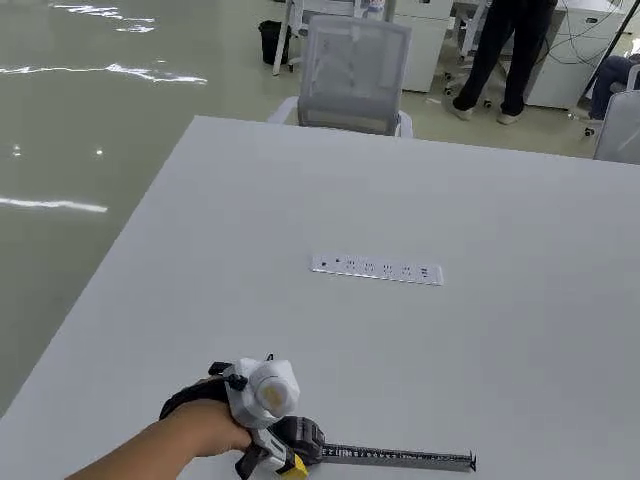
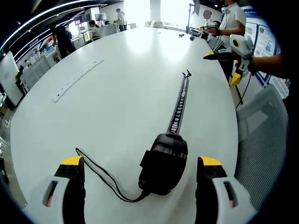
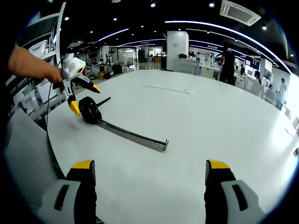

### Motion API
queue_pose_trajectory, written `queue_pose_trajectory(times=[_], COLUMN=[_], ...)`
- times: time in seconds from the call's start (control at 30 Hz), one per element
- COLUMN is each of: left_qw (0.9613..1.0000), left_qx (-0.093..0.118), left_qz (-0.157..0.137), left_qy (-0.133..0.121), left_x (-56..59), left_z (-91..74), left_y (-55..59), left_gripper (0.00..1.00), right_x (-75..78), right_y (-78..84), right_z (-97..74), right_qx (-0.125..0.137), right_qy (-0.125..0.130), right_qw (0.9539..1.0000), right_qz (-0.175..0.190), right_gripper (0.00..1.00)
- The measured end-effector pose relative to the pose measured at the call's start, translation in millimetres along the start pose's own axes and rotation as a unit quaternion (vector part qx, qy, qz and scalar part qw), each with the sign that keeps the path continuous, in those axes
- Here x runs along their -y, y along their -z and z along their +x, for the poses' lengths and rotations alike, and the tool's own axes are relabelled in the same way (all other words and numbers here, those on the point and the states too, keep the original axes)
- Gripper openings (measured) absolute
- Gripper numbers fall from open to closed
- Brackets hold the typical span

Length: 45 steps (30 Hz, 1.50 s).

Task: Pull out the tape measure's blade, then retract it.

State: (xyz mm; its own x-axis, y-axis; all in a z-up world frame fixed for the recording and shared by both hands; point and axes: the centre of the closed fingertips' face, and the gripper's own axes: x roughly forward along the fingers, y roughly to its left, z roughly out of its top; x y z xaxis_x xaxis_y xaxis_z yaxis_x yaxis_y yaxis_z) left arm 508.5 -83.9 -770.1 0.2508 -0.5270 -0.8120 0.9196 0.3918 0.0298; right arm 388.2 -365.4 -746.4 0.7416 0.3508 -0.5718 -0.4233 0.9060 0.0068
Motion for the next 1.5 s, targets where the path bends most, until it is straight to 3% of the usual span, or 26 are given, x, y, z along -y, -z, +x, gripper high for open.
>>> queue_pose_trajectory(times=[0.2, 0.3, 0.43, 0.63, 0.83, 0.97, 1.1, 1.2, 1.3, 1.5], left_qw=[0.9979, 0.9968, 0.9932, 0.9884, 0.9765, 0.9687, 0.9642, 0.9639, 0.9576, 0.9542], left_qx=[0.046, 0.053, 0.084, 0.106, 0.154, 0.17, 0.176, 0.178, 0.189, 0.196], left_qz=[-0.046, -0.058, -0.077, -0.105, -0.147, -0.173, -0.189, -0.187, -0.205, -0.212], left_qy=[-0.005, -0.009, -0.022, -0.026, -0.035, -0.051, -0.058, -0.067, -0.072, -0.08], left_x=[3.0, 3.0, 3.1, 7.3, 8.4, 8.7, 10.8, 13.8, 13.0, 16.9], left_z=[-19.4, -26.1, -38.0, -52.3, -73.9, -89.1, -97.9, -104.9, -113.3, -121.0], left_y=[2.6, 9.4, 14.0, 22.6, 31.2, 43.7, 56.9, 62.9, 65.5, 75.0], left_gripper=[0.99, 0.99, 0.99, 0.99, 0.99, 0.99, 0.99, 0.99, 0.99, 0.99], right_x=[0.4, 1.0, -1.7, -2.6, -4.0, -6.7, -13.1, -12.1, -11.3, -9.8], right_y=[-3.9, -4.1, -4.1, -6.4, -9.6, -7.5, -7.6, -9.1, -13.1, -14.5], right_z=[-0.6, -0.3, 0.1, 0.6, -0.8, -1.8, -3.2, -4.5, -6.6, -9.6], right_qx=[0.0, 0.001, -0.001, -0.001, 0.001, -0.001, 0.0, 0.002, 0.004, 0.004], right_qy=[-0.002, -0.004, -0.011, -0.014, -0.018, -0.021, -0.027, -0.024, -0.024, -0.023], right_qw=[1.0, 1.0, 0.9999, 0.9997, 0.9996, 0.9995, 0.9993, 0.9991, 0.9991, 0.9991], right_qz=[-0.002, -0.005, -0.012, -0.019, -0.023, -0.022, -0.027, -0.033, -0.034, -0.035], right_gripper=[1.0, 1.0, 1.0, 1.0, 1.0, 1.0, 1.0, 1.0, 1.0, 1.0])
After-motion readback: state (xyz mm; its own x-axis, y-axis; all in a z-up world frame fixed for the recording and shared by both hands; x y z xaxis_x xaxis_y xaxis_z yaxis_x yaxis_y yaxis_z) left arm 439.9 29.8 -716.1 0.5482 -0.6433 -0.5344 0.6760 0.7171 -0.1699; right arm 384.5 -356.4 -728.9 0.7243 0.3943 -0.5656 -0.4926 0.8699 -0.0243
